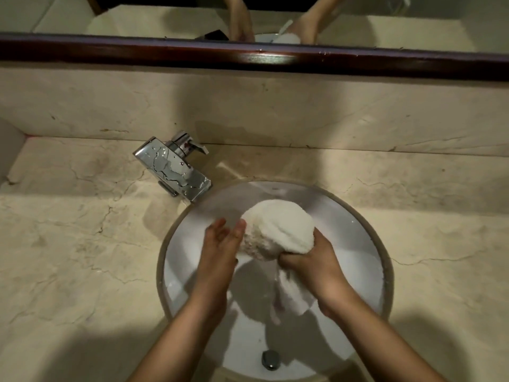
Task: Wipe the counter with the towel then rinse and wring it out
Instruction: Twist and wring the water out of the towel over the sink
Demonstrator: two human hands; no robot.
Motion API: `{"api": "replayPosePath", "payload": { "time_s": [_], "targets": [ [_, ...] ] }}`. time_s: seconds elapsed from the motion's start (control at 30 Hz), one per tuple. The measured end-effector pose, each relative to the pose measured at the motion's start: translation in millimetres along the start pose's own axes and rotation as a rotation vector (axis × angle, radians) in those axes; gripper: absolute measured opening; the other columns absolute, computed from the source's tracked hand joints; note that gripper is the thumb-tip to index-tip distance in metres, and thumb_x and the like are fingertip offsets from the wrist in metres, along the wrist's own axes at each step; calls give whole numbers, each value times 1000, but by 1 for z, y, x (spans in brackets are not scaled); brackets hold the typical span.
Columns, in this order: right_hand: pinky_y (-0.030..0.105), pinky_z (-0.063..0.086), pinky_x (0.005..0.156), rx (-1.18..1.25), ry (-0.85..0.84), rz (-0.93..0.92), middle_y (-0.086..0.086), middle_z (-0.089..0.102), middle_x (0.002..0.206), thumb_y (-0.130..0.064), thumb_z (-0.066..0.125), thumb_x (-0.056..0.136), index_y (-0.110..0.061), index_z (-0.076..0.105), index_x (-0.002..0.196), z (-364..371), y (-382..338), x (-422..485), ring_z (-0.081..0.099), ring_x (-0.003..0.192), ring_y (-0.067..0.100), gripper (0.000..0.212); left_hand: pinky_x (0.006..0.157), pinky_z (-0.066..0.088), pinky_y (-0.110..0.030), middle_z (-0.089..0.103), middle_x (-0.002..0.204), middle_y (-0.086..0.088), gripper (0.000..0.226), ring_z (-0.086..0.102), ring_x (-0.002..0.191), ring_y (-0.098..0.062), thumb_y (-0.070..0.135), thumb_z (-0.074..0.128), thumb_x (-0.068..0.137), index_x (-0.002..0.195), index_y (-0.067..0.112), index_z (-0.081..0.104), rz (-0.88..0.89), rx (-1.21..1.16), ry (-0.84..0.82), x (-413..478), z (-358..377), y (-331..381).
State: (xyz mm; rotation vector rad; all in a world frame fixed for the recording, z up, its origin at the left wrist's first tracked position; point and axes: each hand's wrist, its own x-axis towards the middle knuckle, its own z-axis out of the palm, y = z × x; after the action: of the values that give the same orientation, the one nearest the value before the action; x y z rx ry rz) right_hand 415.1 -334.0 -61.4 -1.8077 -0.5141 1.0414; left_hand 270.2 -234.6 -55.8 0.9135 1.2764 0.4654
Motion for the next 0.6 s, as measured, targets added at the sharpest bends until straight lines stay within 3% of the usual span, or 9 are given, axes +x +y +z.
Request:
{"api": "replayPosePath", "payload": {
  "time_s": [0.07, 0.13, 0.2, 0.3, 0.37, 0.43, 0.53, 0.6],
  "targets": [
    [20, 57, 89, -56, 47, -19, -19, 74, 113, -20, 73, 55, -38, 62, 120, 8, 0, -6, 69, 108, -2, 68, 111, 46, -52, 61, 144, 4, 106, 61, 128, -19, 81, 77, 64, 151, 33, 44, -193, -45, -113, -5, 10, 1],
    [12, 52, 91, -108, 23, -57, -22, 70, 124, -34, 76, 55, -35, 59, 133, 14, 3, -13, 64, 116, -8, 80, 112, 46, -55, 68, 139, -1, 96, 67, 125, -24, 79, 75, 70, 147, 26, 54, -318, -187, -274, 1, 15, 7],
    [15, 52, 94, -161, -48, -78, -27, 68, 127, -34, 77, 60, -37, 55, 140, 19, 6, -22, 62, 119, -10, 83, 112, 48, -50, 71, 133, -11, 76, 67, 125, -28, 64, 71, 80, 139, 16, 64, -362, -306, -342, 9, 19, 18],
    [17, 54, 86, -165, -159, -21, -34, 70, 114, -14, 78, 66, -35, 57, 132, 18, 5, -26, 67, 105, -8, 73, 105, 55, -45, 71, 130, -20, 68, 68, 123, -33, 45, 78, 78, 133, 6, 68, -375, -326, -357, 18, 20, 28],
    [12, 51, 73, -151, -227, -1, -31, 71, 93, -3, 79, 71, -30, 60, 113, 13, 0, -25, 65, 84, -7, 54, 104, 56, -48, 68, 132, -25, 69, 67, 123, -36, 32, 84, 76, 134, 0, 65, -350, -363, -359, 22, 19, 30],
    [13, 51, 71, -143, -301, 32, -28, 71, 85, 10, 76, 78, -32, 58, 102, 9, -5, -24, 62, 78, -8, 52, 108, 52, -53, 65, 134, -31, 65, 66, 122, -40, 18, 82, 77, 135, -4, 63, -312, -373, -335, 27, 20, 30],
    [9, 52, 74, -91, -279, 71, -32, 73, 103, 11, 76, 80, -36, 57, 114, 6, -6, -29, 68, 93, -9, 60, 108, 50, -58, 63, 136, -30, 58, 63, 126, -45, 4, 78, 81, 137, 0, 62, -237, -393, -286, 26, 25, 32],
    [9, 52, 77, -38, -219, 102, -19, 71, 121, 5, 85, 76, -40, 48, 131, 6, -3, -36, 67, 103, -11, 80, 108, 50, -60, 67, 133, -26, 54, 65, 124, -42, -1, 75, 83, 135, 3, 62, -172, -405, -177, 27, 29, 29]
  ]
}}
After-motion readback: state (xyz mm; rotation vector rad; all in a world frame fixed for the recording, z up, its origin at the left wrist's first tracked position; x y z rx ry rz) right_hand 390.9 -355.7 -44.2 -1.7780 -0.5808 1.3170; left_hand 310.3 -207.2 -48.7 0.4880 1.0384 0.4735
